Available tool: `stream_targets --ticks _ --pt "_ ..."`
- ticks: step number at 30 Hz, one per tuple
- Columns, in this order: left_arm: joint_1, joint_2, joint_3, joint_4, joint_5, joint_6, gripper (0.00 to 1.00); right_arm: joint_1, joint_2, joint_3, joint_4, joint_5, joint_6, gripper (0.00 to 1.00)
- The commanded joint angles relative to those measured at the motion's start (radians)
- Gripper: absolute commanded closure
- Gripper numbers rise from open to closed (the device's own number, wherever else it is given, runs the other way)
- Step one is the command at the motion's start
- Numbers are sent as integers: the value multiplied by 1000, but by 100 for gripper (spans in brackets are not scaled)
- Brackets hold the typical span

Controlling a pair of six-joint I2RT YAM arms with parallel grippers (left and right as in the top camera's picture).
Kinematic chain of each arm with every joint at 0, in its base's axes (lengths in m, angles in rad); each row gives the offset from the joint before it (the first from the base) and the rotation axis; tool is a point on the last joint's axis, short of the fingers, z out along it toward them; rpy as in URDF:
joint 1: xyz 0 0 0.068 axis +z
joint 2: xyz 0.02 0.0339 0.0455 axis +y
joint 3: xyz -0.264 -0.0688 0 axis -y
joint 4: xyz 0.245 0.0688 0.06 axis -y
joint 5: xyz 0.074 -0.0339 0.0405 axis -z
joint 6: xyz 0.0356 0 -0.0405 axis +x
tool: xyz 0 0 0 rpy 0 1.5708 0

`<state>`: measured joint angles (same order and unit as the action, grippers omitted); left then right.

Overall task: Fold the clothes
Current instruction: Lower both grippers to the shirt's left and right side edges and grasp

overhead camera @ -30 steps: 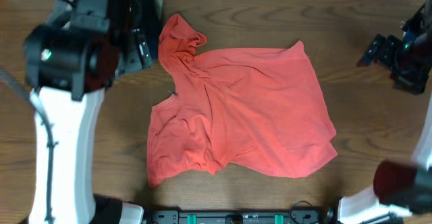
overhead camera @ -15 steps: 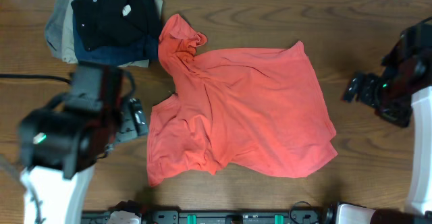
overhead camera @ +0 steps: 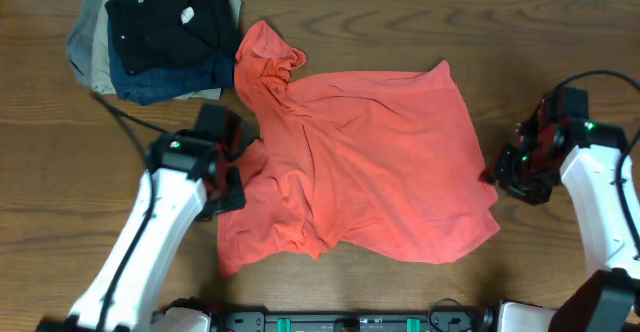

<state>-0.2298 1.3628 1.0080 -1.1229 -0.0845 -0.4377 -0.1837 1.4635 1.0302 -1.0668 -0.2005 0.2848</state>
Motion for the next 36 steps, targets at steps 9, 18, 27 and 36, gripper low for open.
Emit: stream_targets --ticks 9,18,27,36 --pt "5 291 -39 187 10 -1 44 19 33 -64 119 -25 24 29" --pt "23 371 -39 285 7 44 41 69 143 -64 144 71 45 25" --pt "177 376 -39 330 47 136 41 75 198 -64 164 97 44 26" --pt "223 384 -72 400 156 172 41 130 208 -64 187 122 32 30"
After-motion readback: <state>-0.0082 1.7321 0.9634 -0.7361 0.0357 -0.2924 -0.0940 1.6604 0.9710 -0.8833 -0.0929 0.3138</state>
